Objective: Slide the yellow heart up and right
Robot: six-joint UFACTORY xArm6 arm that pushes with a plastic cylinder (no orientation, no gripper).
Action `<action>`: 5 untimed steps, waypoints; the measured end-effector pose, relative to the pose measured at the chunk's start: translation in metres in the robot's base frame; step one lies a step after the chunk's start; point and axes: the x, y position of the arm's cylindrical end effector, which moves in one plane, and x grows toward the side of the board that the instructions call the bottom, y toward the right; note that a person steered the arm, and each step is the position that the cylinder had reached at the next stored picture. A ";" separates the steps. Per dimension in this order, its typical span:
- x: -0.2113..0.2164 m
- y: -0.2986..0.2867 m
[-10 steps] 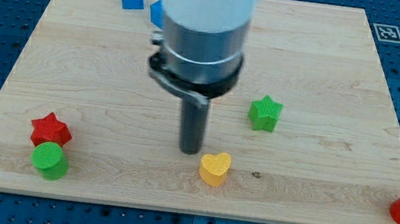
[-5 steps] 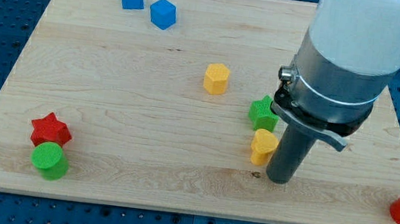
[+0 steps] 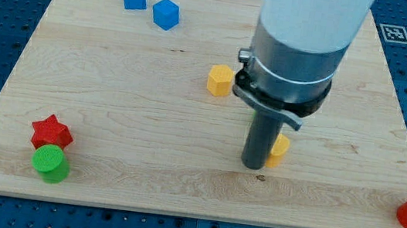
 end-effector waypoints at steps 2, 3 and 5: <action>-0.009 0.002; -0.009 0.031; -0.007 0.075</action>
